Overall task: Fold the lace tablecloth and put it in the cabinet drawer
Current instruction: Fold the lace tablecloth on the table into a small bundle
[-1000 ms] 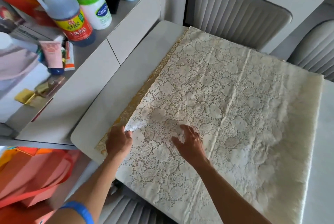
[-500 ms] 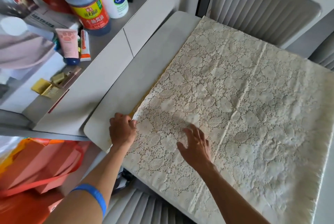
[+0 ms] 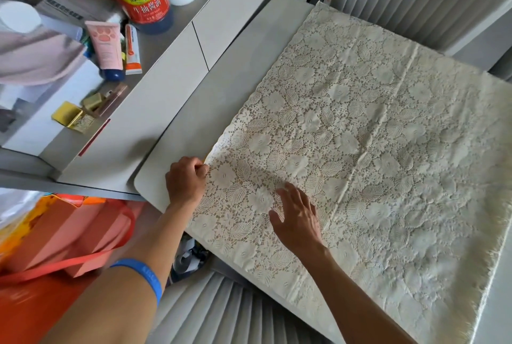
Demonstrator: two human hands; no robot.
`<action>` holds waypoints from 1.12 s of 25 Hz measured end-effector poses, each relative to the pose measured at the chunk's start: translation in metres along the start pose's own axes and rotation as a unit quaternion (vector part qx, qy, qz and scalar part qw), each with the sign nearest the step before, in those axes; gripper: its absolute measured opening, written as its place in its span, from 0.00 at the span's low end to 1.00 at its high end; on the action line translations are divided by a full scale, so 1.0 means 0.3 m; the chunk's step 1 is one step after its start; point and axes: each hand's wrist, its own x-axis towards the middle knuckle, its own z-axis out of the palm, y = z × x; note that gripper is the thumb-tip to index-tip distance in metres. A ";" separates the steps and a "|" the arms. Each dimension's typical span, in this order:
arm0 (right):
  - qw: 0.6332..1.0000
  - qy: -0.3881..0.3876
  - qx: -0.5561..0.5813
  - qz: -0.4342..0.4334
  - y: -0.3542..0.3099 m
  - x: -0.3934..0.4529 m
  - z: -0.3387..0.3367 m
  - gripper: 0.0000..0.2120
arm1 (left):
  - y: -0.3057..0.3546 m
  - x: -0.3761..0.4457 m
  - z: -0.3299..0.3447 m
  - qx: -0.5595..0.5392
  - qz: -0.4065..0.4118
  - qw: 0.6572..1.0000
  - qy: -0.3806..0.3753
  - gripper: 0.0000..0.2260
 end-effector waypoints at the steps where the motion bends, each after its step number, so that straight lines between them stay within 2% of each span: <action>1: 1.000 0.005 -0.002 -0.004 -0.001 -0.003 0.000 0.24 | 0.002 0.005 -0.004 -0.001 0.000 1.000 -0.002 0.07; 3: 1.000 -0.001 -0.005 -0.007 0.000 -0.018 0.010 0.23 | 0.001 0.005 -0.018 0.012 -0.008 1.000 -0.001 0.06; 5: 1.000 -0.011 -0.015 -0.013 -0.001 -0.032 0.018 0.23 | 0.010 -0.013 -0.023 0.060 0.025 0.998 0.020 0.04; 7: 1.000 0.015 -0.005 -0.027 -0.018 -0.048 0.015 0.22 | 0.038 -0.068 -0.006 0.091 0.140 0.986 0.000 0.08; 9: 0.997 0.071 0.005 -0.033 -0.018 -0.086 0.010 0.23 | 0.063 -0.149 0.025 0.103 0.214 0.968 -0.084 0.11; 11: 0.998 0.058 -0.027 0.017 0.028 -0.159 -0.012 0.27 | 0.063 -0.201 0.045 0.124 0.191 0.963 -0.146 0.15; 13: 0.993 -0.010 -0.061 0.101 0.117 -0.249 -0.031 0.32 | 0.057 -0.210 0.052 0.132 0.145 0.967 -0.166 0.19; 15: 0.985 -0.033 -0.071 0.157 0.196 -0.350 -0.079 0.32 | 0.110 -0.226 0.059 0.156 0.115 0.964 -0.181 0.24; 17: 0.983 0.001 -0.045 0.178 0.231 -0.431 -0.151 0.30 | 0.211 -0.280 0.074 0.150 0.134 0.964 -0.171 0.28; 19: 0.981 0.047 -0.030 0.186 0.263 -0.507 -0.236 0.30 | 0.345 -0.398 0.093 0.100 0.179 0.963 -0.173 0.31; 24: 0.973 0.145 -0.011 0.181 0.360 -0.740 -0.464 0.30 | 0.667 -0.771 0.127 0.023 0.272 0.945 -0.179 0.32; 28: 0.963 0.221 -0.018 0.154 0.522 -1.033 -0.628 0.31 | 0.888 -1.114 0.112 -0.002 0.328 0.930 -0.166 0.35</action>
